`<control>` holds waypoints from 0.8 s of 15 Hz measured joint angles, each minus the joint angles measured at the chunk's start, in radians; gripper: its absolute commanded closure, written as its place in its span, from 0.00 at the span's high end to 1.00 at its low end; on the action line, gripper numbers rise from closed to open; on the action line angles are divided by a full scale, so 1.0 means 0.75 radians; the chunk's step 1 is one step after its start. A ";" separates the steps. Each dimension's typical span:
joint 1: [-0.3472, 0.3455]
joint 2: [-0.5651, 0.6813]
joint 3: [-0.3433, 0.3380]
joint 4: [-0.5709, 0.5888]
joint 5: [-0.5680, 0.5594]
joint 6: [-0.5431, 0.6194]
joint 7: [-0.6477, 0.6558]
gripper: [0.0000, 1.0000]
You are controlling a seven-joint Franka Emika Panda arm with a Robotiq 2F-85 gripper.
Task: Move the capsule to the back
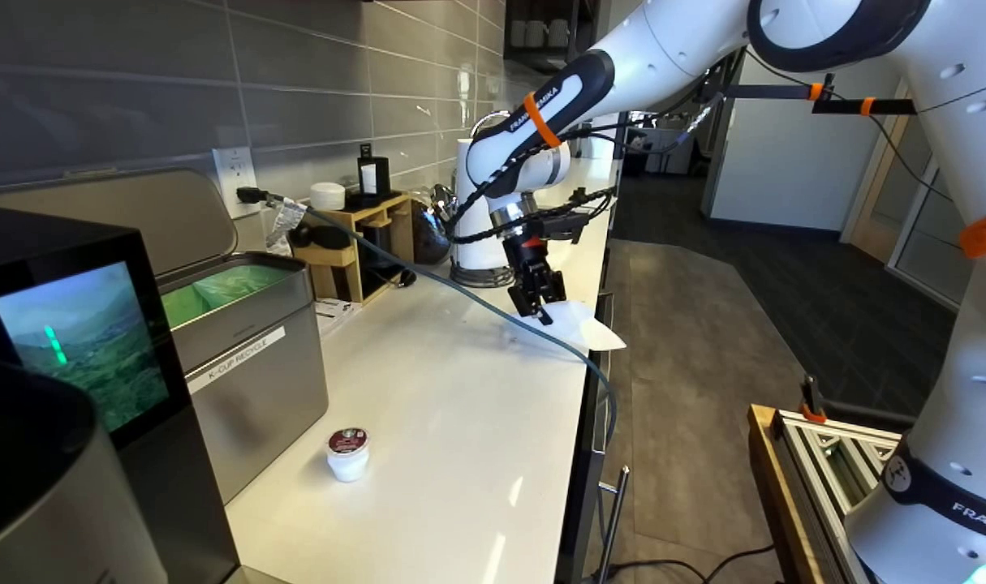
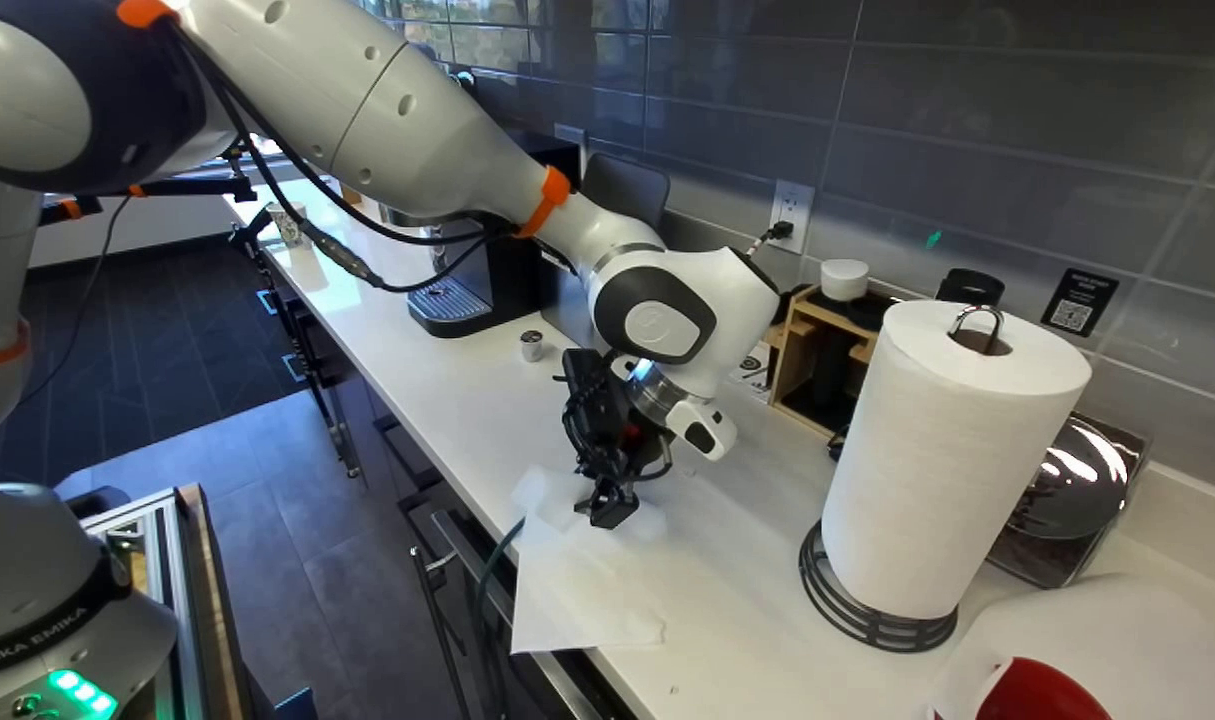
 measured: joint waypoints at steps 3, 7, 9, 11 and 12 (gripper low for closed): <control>0.001 0.000 0.001 0.011 0.119 0.006 0.154 0.03; 0.008 0.001 -0.003 0.005 0.216 0.102 0.380 0.03; 0.021 0.007 -0.013 -0.005 0.222 0.185 0.501 0.03; 0.042 0.024 -0.032 -0.011 0.222 0.264 0.626 0.03; 0.054 0.035 -0.043 -0.013 0.221 0.299 0.688 0.03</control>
